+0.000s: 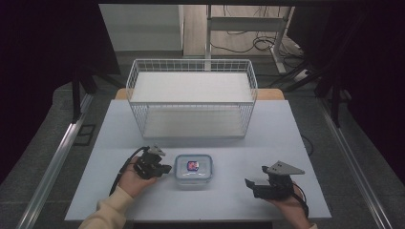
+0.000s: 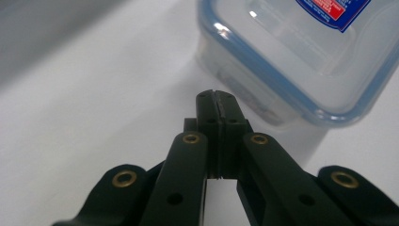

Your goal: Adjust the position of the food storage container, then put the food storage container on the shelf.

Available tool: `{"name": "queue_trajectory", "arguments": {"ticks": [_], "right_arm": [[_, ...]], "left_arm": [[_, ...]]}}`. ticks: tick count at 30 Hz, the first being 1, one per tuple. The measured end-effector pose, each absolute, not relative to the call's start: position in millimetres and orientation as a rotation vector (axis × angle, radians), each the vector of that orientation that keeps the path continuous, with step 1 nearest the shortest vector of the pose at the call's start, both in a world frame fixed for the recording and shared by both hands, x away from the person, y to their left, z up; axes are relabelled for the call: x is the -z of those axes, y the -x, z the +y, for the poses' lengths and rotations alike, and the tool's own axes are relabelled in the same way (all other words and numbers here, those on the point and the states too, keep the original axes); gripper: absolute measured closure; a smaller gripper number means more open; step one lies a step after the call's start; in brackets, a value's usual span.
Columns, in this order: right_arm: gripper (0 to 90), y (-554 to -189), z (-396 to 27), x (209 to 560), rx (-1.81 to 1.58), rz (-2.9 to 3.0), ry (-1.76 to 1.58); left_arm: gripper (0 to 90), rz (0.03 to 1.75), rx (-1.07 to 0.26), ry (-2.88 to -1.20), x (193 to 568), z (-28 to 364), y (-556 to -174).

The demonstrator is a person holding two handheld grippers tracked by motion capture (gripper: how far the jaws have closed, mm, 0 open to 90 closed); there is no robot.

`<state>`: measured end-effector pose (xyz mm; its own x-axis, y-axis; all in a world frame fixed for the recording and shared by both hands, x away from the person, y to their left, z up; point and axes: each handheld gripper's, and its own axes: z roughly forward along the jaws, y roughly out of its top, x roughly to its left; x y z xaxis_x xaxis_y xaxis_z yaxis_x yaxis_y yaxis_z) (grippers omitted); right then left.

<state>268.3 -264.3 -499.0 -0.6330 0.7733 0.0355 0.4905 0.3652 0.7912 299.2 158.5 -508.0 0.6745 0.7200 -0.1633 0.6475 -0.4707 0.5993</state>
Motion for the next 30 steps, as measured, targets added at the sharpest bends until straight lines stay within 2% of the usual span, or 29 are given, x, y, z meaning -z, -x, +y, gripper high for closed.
{"name": "queue_trajectory", "arguments": {"ticks": [3,5,8,11,13,18,30], "right_arm": [[16.7,-268,-264,499,-1.154,2.291,-1.105],[16.6,-268,-263,499,-1.151,2.295,-1.099],[16.7,-268,-261,499,-1.151,2.298,-1.094],[16.7,-267,-260,500,-1.152,2.302,-1.085],[16.6,-267,-259,500,-1.152,2.308,-1.080],[16.7,-267,-258,500,-1.152,2.308,-1.081],[16.7,-266,-257,498,-1.165,2.306,-1.073]], "left_arm": [[89.8,1.063,-0.181,-2.209,502,168,-293],[85.7,1.100,-0.233,-2.120,495,181,-283],[64.1,1.149,-0.269,-2.015,493,190,-277],[44.7,1.199,-0.227,-1.971,496,192,-273],[37.4,1.208,-0.200,-1.971,498,191,-270],[30.1,1.212,-0.189,-1.969,499,189,-266],[22.1,1.242,-0.183,-1.948,500,191,-263]]}}
